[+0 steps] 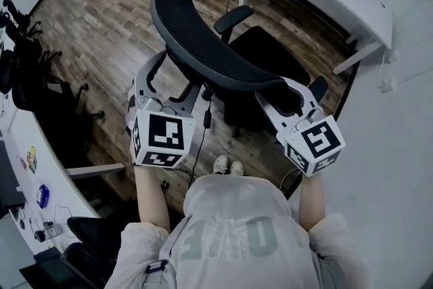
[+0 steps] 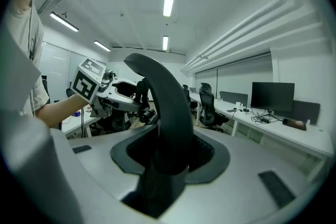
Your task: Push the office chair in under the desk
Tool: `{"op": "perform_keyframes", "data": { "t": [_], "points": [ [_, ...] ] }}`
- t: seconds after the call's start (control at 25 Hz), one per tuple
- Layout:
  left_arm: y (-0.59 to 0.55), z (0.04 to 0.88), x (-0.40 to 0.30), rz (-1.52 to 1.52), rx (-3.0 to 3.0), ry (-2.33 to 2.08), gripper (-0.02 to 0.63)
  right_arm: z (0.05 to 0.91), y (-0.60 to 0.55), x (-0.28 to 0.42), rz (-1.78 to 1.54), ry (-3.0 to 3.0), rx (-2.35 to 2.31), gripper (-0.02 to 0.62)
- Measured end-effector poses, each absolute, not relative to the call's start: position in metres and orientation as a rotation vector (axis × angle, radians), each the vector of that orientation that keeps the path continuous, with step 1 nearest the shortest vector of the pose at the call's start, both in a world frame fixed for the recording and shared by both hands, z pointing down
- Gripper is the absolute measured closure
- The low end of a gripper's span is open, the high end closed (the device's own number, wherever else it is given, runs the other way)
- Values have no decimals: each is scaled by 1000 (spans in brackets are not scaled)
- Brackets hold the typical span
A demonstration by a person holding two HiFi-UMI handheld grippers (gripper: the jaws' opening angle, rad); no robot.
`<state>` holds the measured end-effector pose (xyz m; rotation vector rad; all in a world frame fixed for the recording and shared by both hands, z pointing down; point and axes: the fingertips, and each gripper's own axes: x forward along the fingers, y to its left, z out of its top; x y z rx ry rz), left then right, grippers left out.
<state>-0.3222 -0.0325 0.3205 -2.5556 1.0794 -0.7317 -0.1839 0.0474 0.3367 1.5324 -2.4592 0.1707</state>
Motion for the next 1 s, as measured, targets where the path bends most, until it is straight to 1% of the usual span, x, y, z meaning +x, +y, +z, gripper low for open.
{"op": "perform_keyframes", "data": {
  "t": [0.44, 0.72, 1.0],
  "points": [
    [-57, 320, -300, -735, -2547, 1048, 276, 334, 24, -165, 132, -2454, 1525, 436],
    [-91, 322, -250, -726, -2548, 1051, 276, 337, -10, -113, 136, -2467, 1521, 437],
    [-131, 325, -178, -753, -2525, 1115, 276, 338, -54, -40, 128, -2508, 1456, 442]
  ]
}}
